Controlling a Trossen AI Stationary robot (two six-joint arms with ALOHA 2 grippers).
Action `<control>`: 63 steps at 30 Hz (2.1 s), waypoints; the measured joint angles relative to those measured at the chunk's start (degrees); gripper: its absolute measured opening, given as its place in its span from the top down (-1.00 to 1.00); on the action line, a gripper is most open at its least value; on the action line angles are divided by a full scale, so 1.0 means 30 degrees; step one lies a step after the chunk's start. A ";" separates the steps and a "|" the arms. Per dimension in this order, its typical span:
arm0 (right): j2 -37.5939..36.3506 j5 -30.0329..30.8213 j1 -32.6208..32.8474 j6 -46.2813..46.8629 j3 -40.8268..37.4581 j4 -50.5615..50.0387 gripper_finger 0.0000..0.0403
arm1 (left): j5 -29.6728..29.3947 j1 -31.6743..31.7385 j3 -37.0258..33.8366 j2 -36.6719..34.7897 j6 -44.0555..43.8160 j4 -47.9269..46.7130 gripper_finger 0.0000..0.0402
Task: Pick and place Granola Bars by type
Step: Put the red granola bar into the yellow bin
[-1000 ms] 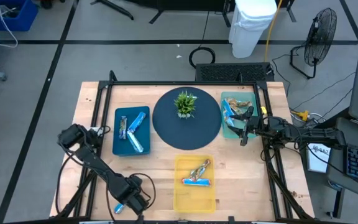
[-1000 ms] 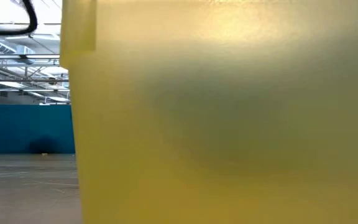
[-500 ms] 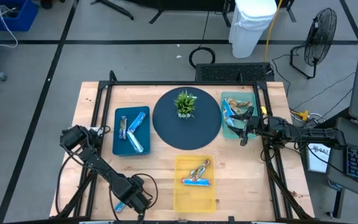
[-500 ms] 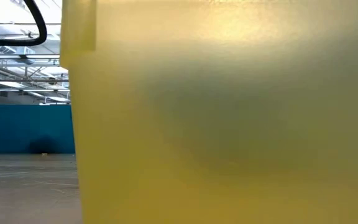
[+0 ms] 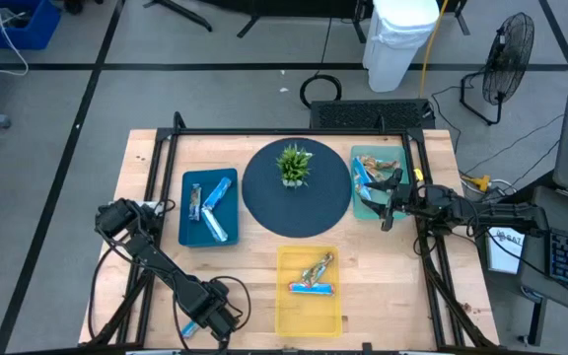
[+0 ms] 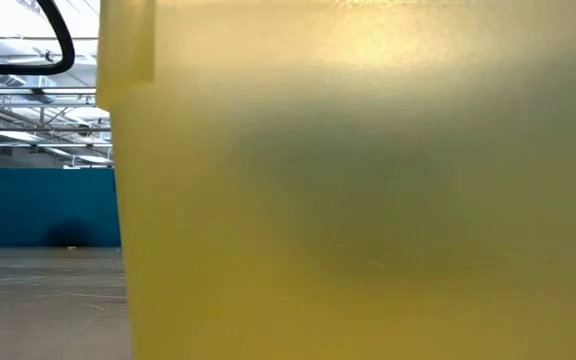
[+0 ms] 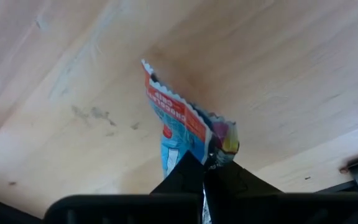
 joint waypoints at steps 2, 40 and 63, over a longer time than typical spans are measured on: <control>-0.0001 0.0002 0.0004 0.0000 -0.0003 -0.0002 -0.12 | -0.0251 0.0000 0.0075 -0.0016 0.0289 -0.0132 0.98; -0.0002 -0.0001 0.0000 0.0000 0.0000 0.0001 -0.12 | -1.8551 0.1928 0.9079 -0.0067 2.4311 0.0412 0.99; 0.0068 -0.0006 0.0006 0.0000 -0.0002 -0.0070 -0.12 | -1.1924 0.5608 -0.2690 -0.4530 3.2848 2.2573 1.00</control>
